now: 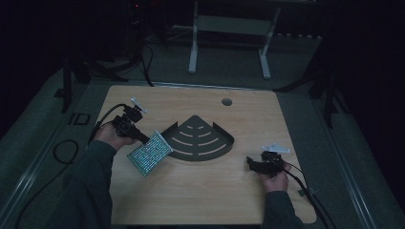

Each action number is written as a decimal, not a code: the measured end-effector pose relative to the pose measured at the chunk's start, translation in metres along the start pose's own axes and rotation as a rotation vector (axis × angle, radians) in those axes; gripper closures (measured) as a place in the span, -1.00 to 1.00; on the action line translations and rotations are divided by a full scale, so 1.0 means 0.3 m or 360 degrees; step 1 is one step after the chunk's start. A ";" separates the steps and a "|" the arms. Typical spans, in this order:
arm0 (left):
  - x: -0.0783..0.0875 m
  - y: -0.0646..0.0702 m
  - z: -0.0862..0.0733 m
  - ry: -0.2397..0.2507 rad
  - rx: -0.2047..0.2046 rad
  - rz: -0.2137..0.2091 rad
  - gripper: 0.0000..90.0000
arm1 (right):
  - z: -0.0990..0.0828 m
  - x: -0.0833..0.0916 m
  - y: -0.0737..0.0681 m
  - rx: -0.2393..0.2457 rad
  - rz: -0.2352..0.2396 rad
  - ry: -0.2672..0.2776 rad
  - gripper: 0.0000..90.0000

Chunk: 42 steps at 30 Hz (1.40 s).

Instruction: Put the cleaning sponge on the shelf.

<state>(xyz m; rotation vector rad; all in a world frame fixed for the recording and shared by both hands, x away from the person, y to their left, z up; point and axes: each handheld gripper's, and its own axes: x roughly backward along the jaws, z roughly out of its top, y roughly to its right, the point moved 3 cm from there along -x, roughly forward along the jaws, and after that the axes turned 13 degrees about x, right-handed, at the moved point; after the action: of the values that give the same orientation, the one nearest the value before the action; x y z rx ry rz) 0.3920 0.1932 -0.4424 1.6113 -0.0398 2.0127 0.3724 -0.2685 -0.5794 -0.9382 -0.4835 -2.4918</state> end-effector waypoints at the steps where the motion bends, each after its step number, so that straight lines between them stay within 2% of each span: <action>1: 0.002 0.001 0.002 -0.0002 -0.0002 0.0005 1.00 | 0.000 0.000 0.000 0.0000 0.0000 0.0000 -0.56; 13: 0.013 0.017 0.040 -0.0014 -0.0013 0.0042 1.00 | 0.000 0.000 0.000 0.0001 0.0001 0.0000 -0.56; 42: 0.010 0.055 0.137 -0.0005 -0.0067 0.0065 1.00 | 0.000 -0.001 0.001 0.0005 0.0003 0.0001 -0.56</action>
<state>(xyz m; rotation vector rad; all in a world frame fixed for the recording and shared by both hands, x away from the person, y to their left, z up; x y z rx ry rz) 0.4211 0.1658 -0.4231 1.5998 -0.1161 2.0265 0.3729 -0.2686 -0.5795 -0.9362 -0.4863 -2.4887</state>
